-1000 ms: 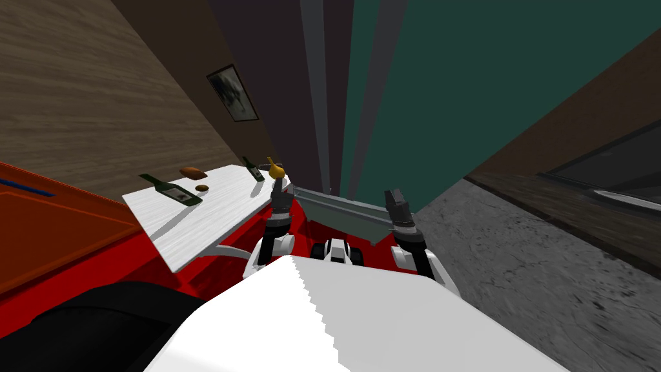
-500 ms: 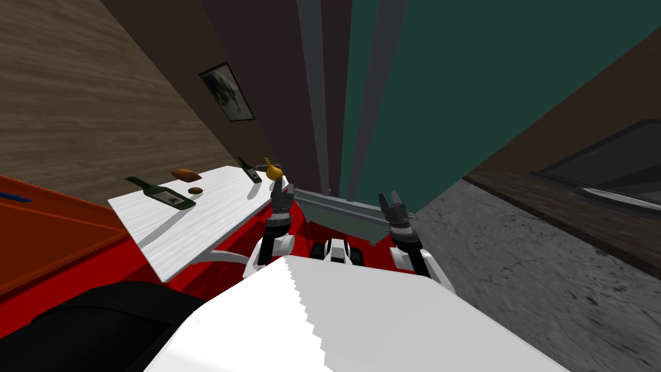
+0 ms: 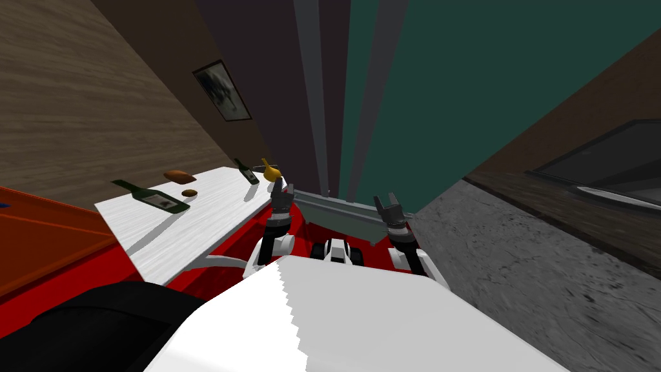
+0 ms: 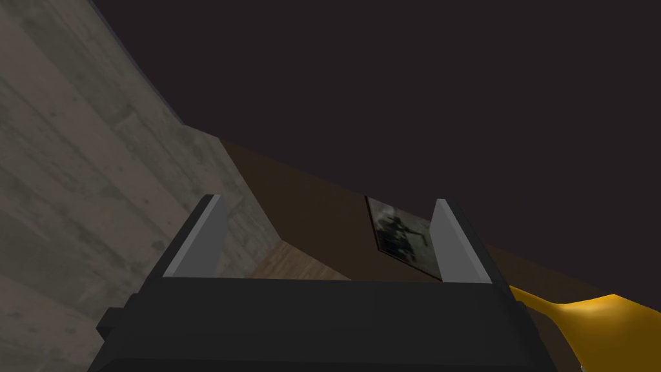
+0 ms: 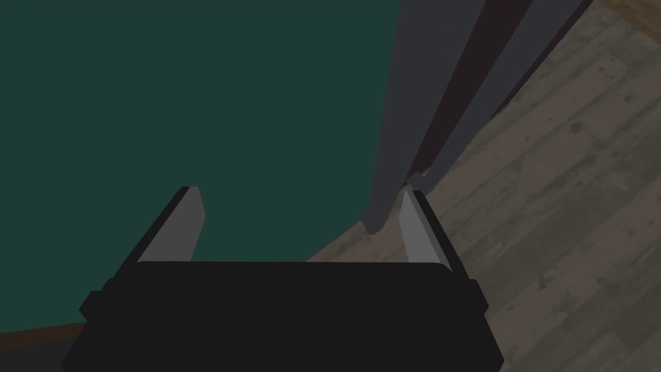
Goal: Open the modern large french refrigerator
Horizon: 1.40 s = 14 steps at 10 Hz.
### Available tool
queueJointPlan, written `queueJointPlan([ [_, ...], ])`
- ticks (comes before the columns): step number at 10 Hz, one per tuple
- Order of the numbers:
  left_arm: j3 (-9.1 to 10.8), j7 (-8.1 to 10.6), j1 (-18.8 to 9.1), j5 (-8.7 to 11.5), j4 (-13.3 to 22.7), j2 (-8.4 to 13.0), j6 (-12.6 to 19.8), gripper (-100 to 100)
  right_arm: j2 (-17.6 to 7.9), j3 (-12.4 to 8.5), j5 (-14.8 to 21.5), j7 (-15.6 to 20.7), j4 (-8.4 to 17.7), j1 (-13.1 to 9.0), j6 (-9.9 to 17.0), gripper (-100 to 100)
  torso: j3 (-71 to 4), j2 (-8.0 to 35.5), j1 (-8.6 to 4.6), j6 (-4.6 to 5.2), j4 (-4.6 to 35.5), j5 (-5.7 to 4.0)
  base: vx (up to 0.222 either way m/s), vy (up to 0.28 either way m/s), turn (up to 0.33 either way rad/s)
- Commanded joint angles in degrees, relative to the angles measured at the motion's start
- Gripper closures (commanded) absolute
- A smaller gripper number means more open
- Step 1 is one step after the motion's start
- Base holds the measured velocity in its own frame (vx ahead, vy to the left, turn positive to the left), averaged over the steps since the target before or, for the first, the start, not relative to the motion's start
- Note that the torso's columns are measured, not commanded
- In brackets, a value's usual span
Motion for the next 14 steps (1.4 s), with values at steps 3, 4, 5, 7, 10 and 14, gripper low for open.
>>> queueJointPlan([
  [3, 0.0, 0.0, 0.0, 0.0, 0.0, 0.0, 0.0, 0, 0.0, 0.7, 2.4, 7.0, 4.0, -0.9, -1.2, -100, 0.0, 0.0, 0.01, 0.01, 0.0, 0.0, 0.028, 0.013, -0.047],
  [4, 0.0, 0.0, 0.0, 0.0, 0.0, 0.0, 0.0, 0, 0.0, 0.7, 2.4, 8.2, 4.0, -0.9, -1.2, -100, 0.0, -0.1, 0.0, 0.01, 0.0, 0.0, 0.032, 0.014, -0.025],
  [5, 0.0, 0.0, 0.0, 0.0, 0.0, 0.0, 0.0, 0, 0.0, 0.9, 3.2, 10.0, 5.2, -1.1, -1.7, -100, 0.0, 0.0, 0.01, -0.01, 0.0, 0.0, 0.026, 0.017, -0.042],
  [7, 0.0, 0.0, 0.0, 0.0, 0.0, 0.0, 0.0, 0, 0.0, 1.1, 4.0, 12.8, 6.5, -1.4, -2.1, -100, 0.0, 0.0, 0.01, 0.0, 0.0, 0.0, 0.021, 0.014, -0.039],
  [10, 0.0, 0.0, 0.0, 0.0, 0.0, 0.0, 0.0, 0, 0.0, 1.4, 4.7, 15.8, 7.7, -1.6, -2.6, -100, 0.0, 0.0, -0.01, 0.01, 0.0, 0.0, 0.022, 0.01, -0.034],
  [14, 0.0, 0.0, 0.0, 0.0, 0.0, 0.0, 0.0, 0, 0.0, 1.8, 6.4, 21.1, 10.1, -2.1, -3.5, -100, 0.0, 0.0, 0.02, 0.01, 0.0, 0.0, 0.022, 0.016, -0.037],
])
